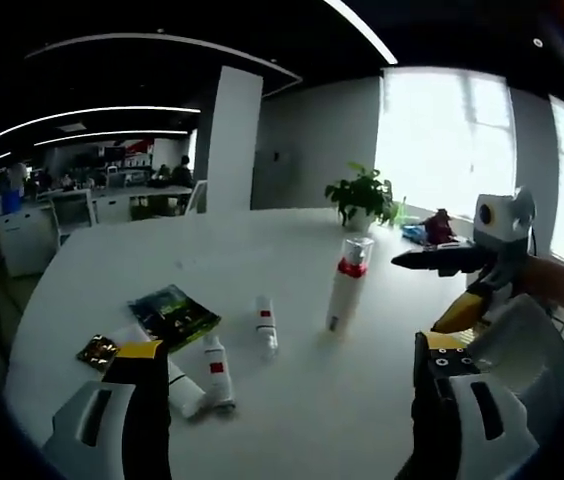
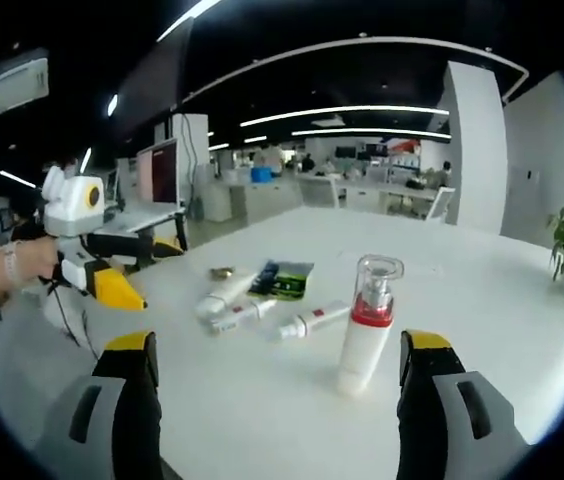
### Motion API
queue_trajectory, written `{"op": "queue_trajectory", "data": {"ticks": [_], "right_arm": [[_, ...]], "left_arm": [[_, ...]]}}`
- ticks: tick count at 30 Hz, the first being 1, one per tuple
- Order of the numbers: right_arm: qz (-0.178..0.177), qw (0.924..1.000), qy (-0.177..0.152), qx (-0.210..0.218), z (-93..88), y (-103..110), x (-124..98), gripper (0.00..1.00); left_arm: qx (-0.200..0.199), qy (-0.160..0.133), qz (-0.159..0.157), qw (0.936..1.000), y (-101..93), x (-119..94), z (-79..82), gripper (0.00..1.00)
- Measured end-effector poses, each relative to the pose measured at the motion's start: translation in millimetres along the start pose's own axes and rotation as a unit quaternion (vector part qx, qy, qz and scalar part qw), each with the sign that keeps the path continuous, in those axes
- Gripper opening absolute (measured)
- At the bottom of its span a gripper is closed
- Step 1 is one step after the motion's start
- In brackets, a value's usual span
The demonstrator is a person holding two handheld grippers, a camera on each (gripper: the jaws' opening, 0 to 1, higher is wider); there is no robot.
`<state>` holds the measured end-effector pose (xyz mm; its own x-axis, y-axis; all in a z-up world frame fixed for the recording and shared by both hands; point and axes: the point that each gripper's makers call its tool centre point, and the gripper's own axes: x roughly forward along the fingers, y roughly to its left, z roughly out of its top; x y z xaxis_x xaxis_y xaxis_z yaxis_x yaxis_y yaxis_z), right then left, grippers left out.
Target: Arrange the skincare products in the storage area until every visible bottle or jar stands upright without overlapping.
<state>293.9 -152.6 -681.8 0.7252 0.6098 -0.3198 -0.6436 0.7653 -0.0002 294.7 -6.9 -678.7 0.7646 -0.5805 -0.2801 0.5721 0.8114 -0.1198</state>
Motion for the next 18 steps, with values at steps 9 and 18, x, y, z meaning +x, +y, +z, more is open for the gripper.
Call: {"op": "queue_trajectory", "data": {"ticks": [9,18], "right_arm": [[0.004,1.0,0.001,0.006,-1.2,1.9,-0.9,1.0],[0.012,0.9999,0.011,0.002,-5.8,7.4,1.8,0.95]], "left_arm": [[-0.022,0.01,-0.016,0.9996,-6.6,0.7,-2.2,0.99],[-0.04,0.01,-0.009,0.9991,5.5,3.1,-3.5,0.99]]}}
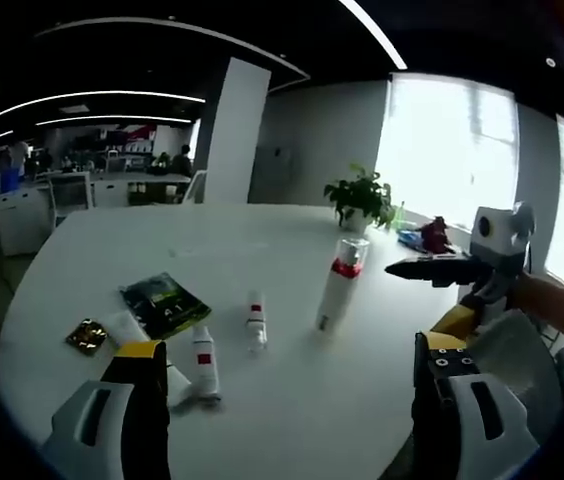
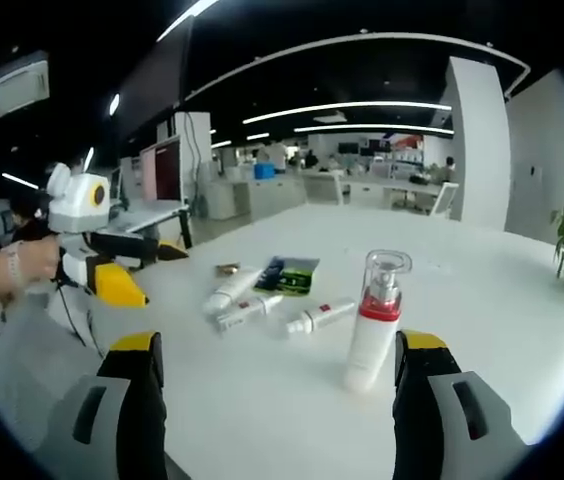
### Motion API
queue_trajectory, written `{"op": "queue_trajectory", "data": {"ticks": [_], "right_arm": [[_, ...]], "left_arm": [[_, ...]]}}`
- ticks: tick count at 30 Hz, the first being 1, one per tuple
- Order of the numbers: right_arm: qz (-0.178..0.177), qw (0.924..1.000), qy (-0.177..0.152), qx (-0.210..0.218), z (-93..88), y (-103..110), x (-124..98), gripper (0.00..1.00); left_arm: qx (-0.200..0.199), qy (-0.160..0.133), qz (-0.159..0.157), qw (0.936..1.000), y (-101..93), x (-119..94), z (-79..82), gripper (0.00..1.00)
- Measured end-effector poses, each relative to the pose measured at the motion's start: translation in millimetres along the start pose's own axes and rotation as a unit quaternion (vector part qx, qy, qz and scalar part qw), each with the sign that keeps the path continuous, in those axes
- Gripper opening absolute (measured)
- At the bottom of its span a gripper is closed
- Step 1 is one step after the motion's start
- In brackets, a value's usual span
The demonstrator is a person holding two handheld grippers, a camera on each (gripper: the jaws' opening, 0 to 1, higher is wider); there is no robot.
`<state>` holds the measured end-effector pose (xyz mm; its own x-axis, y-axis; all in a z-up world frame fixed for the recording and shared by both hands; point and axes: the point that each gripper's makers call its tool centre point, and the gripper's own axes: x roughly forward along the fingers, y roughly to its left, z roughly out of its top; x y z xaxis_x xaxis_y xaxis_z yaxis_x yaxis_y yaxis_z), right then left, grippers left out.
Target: Arrange the skincare products in the storage area until every visible bottle or jar stands upright without overlapping.
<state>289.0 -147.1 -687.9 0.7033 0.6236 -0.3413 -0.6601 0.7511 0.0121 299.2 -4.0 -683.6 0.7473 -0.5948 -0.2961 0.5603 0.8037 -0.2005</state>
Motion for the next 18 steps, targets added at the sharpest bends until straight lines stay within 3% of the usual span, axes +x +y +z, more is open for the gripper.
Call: {"op": "queue_trajectory", "data": {"ticks": [14,18], "right_arm": [[0.007,0.9999,0.016,-0.001,-4.9,9.1,2.4,0.94],[0.013,0.9997,0.022,-0.002,-7.4,16.6,5.0,0.93]], "left_arm": [[-0.019,0.008,0.021,0.9996,11.6,-7.2,-11.4,0.99],[-0.004,0.01,0.033,0.9994,14.7,-10.0,-12.5,0.98]]}}
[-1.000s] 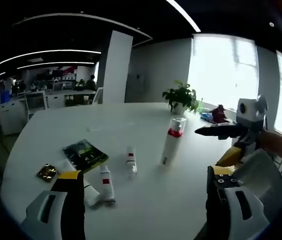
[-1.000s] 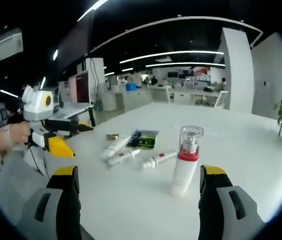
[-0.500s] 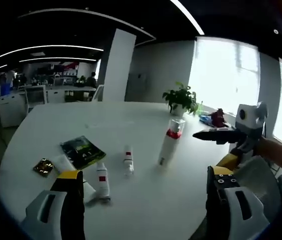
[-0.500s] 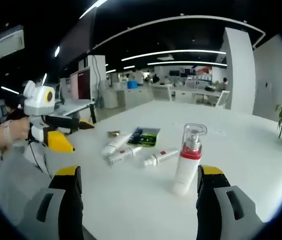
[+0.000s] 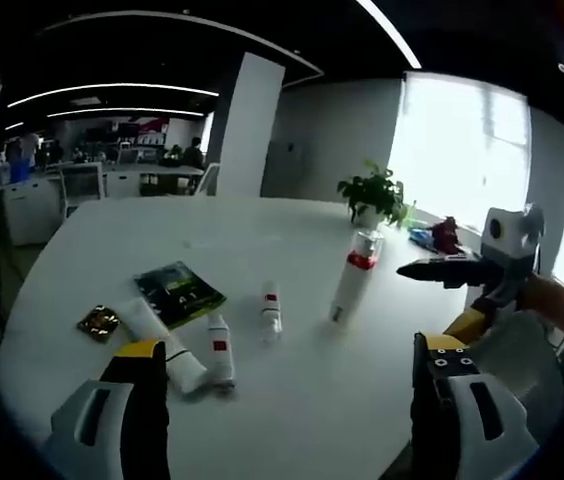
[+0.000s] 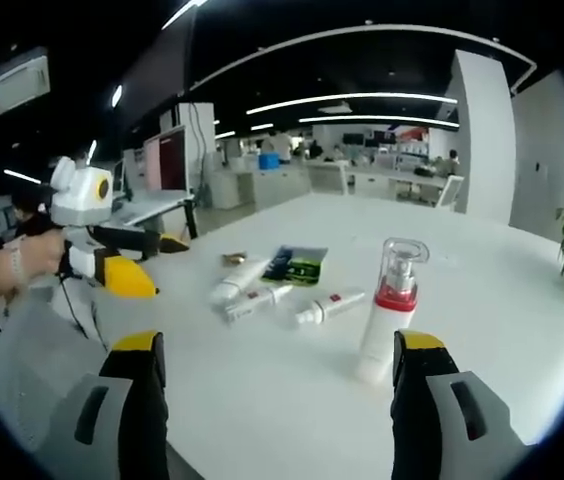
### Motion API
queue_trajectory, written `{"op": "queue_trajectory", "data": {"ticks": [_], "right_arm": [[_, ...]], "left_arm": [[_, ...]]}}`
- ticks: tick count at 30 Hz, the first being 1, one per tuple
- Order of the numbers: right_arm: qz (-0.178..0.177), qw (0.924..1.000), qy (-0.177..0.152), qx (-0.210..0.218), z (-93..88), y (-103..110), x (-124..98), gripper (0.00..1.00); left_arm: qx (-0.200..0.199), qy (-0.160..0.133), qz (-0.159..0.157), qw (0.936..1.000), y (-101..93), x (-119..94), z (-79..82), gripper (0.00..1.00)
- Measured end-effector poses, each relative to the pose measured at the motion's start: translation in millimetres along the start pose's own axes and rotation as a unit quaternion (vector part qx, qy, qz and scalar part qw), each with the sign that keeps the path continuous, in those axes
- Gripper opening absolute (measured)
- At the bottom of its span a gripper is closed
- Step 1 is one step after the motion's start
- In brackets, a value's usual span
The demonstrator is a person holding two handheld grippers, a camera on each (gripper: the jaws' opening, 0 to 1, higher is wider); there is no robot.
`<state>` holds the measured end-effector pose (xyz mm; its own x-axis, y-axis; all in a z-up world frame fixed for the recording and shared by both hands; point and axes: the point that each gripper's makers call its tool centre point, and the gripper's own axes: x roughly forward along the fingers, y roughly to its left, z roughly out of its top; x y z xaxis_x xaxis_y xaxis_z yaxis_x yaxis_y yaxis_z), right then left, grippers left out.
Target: Arrange the skincare products in the storage area until every visible bottle or jar stands upright without overlapping.
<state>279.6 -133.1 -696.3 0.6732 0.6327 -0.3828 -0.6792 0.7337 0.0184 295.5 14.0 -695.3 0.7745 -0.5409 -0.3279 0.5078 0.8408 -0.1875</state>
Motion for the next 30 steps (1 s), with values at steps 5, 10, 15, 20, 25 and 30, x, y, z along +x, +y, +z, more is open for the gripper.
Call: {"op": "queue_trajectory", "data": {"ticks": [5,10,15,20,25,30], "right_arm": [[0.018,0.9998,0.007,-0.002,0.6,11.8,5.4,0.88],[0.032,0.9994,0.011,-0.01,2.8,21.4,12.8,0.85],[0.048,0.9985,0.017,-0.022,5.3,31.9,24.6,0.83],[0.073,0.9968,0.022,-0.025,8.8,47.4,42.8,0.81],[0.091,0.9943,0.031,-0.045,10.5,64.7,62.7,0.8],[0.109,0.9912,0.036,-0.065,8.9,80.3,78.4,0.77]], "left_arm": [[-0.003,0.003,0.002,1.0,2.3,-5.9,-3.0,0.97],[-0.014,0.003,0.012,0.9998,10.4,-15.0,-5.6,0.95],[-0.018,0.008,0.016,0.9997,16.6,-22.1,-11.6,0.95],[-0.03,0.004,0.021,0.9993,22.5,-29.9,-14.0,0.94],[-0.039,0.002,0.028,0.9988,30.4,-36.5,-14.8,0.94],[-0.044,-0.001,0.032,0.9985,37.1,-43.4,-15.4,0.94]]}}
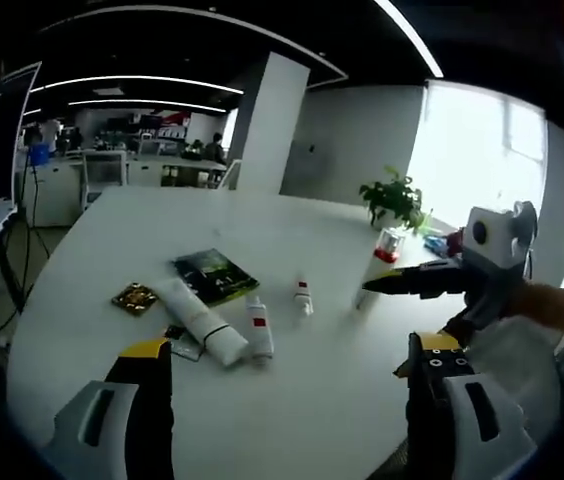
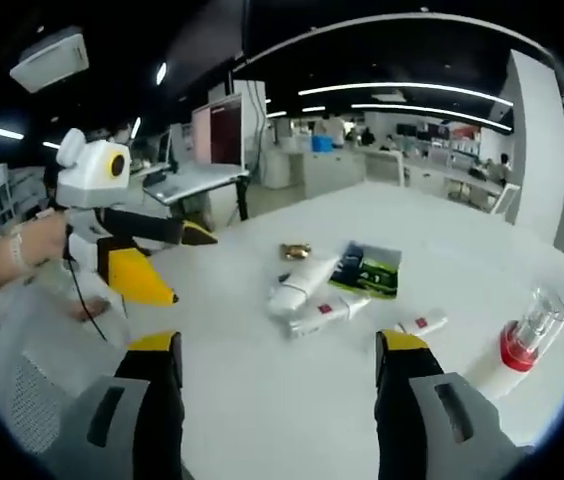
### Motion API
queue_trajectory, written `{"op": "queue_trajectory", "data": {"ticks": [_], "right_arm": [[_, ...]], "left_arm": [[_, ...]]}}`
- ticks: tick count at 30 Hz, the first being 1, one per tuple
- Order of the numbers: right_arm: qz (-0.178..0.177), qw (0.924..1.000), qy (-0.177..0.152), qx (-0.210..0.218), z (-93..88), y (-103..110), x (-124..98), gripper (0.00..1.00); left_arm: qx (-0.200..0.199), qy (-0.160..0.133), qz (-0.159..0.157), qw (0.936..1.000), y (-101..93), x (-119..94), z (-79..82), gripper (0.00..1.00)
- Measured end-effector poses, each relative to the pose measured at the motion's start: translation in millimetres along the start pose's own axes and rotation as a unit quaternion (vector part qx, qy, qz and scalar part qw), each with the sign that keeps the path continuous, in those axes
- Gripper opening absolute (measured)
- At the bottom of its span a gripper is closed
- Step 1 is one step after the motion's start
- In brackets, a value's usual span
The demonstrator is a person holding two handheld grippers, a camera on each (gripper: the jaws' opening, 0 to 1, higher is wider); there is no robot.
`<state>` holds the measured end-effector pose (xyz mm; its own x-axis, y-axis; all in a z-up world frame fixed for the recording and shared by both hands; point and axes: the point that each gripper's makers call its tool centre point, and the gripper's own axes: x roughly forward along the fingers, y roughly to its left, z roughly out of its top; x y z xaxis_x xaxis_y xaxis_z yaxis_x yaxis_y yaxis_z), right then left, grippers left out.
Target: Arrange the skincare products in the storage area until every visible bottle or jar stands upright without overlapping.
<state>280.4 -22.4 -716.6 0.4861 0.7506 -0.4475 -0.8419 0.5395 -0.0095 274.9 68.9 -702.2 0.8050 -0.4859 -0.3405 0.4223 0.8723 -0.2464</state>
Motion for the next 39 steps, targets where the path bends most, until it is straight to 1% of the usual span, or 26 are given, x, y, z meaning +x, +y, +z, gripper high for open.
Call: {"op": "queue_trajectory", "data": {"ticks": [2,7,10,14,17,21,23,28,37,39], "right_arm": [[0.001,1.0,0.001,-0.006,1.1,1.7,6.6,0.75],[0.003,1.0,0.006,-0.003,3.0,1.6,22.2,0.72],[0.003,0.9999,0.008,-0.005,4.9,1.6,35.1,0.7],[0.006,0.9999,0.011,0.005,6.2,1.4,50.3,0.68],[0.009,0.9999,0.013,0.005,7.9,3.3,58.3,0.64],[0.011,0.9997,0.021,-0.005,7.9,4.5,71.4,0.64],[0.012,0.9996,0.025,-0.003,9.3,4.0,77.6,0.64],[0.013,0.9997,0.022,0.002,14.3,3.7,90.2,0.63],[0.007,0.999,0.044,0.005,11.6,-1.6,118.4,0.62],[0.004,0.9985,0.054,0.007,9.7,-3.7,124.7,0.61]], "left_arm": [[-0.003,0.001,0.001,1.0,1.7,-2.2,-1.1,0.94],[-0.007,0.002,0.002,1.0,6.4,-7.0,-1.9,0.93],[-0.009,0.001,0.003,1.0,11.4,-10.3,-0.5,0.93],[-0.012,-0.003,0.006,0.9999,17.8,-14.0,1.9,0.93],[-0.014,-0.004,0.007,0.9999,21.2,-16.1,1.6,0.93],[-0.02,-0.004,0.007,0.9998,25.2,-19.0,0.0,0.93],[-0.02,-0.003,0.007,0.9998,27.5,-20.3,-1.0,0.93],[-0.023,-0.002,0.007,0.9997,32.9,-22.7,-2.3,0.93],[-0.032,-0.001,0.008,0.9995,41.1,-26.3,-4.0,0.92],[-0.034,-0.001,0.008,0.9994,42.6,-27.4,-4.7,0.92]]}}
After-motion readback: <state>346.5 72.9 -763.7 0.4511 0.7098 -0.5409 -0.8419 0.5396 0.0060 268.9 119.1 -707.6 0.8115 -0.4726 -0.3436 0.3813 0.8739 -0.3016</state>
